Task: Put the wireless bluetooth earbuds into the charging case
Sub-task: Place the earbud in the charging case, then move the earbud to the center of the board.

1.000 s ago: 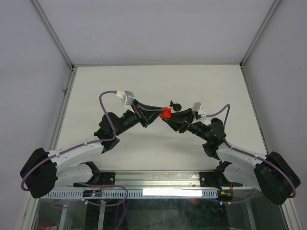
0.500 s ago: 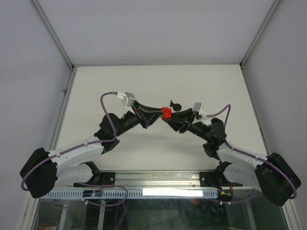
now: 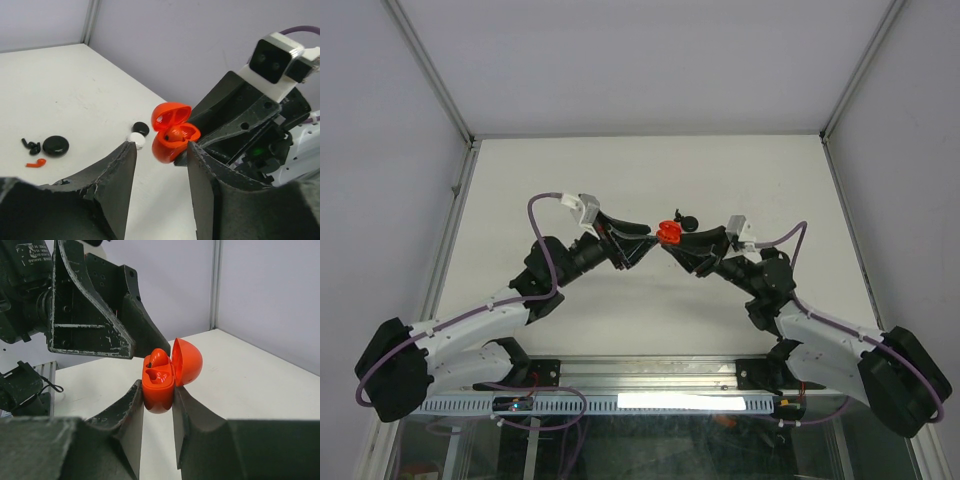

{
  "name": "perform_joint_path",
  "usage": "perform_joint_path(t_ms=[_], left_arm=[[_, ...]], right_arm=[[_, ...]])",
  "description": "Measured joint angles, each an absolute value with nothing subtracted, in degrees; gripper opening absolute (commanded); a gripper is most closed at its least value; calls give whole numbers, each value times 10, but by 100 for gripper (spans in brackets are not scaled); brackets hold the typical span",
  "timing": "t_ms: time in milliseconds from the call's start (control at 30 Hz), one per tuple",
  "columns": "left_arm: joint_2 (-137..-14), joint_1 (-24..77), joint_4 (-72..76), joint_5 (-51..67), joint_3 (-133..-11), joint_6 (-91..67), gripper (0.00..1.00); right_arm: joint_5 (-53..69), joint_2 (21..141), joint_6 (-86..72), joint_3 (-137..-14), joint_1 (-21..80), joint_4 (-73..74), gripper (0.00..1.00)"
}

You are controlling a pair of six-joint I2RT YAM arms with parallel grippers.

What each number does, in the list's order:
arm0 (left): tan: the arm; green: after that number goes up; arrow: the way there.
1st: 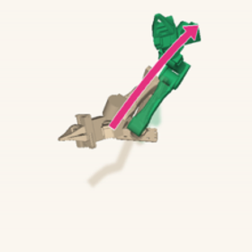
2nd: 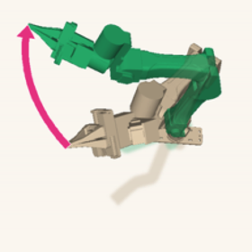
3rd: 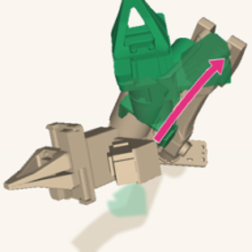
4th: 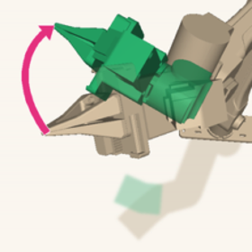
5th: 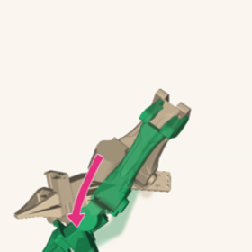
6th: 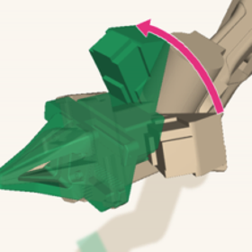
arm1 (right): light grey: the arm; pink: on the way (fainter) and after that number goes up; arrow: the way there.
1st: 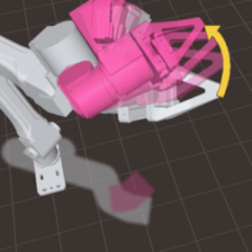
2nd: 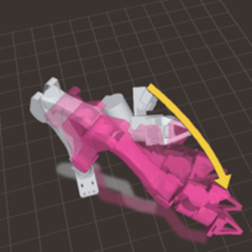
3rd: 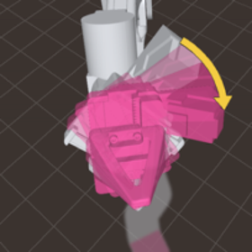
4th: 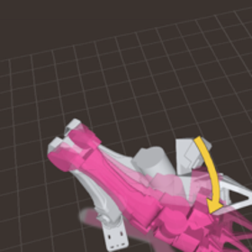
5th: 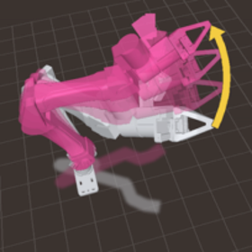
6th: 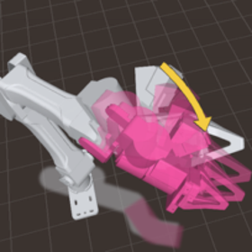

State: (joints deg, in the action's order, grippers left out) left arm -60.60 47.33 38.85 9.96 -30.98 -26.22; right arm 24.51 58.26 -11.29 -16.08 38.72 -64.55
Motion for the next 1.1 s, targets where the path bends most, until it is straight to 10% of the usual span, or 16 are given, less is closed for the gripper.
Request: perform_joint_path(t_ms=[400, 1100], left_arm=[[-630, 473, 214, 8, -394, -217, 62], [-1028, 471, 85, -44, -643, -110, 55]], right_arm=[[154, 474, -53, -131, 387, -521, 0], [-17, 322, -20, -76, 387, -322, 0]])
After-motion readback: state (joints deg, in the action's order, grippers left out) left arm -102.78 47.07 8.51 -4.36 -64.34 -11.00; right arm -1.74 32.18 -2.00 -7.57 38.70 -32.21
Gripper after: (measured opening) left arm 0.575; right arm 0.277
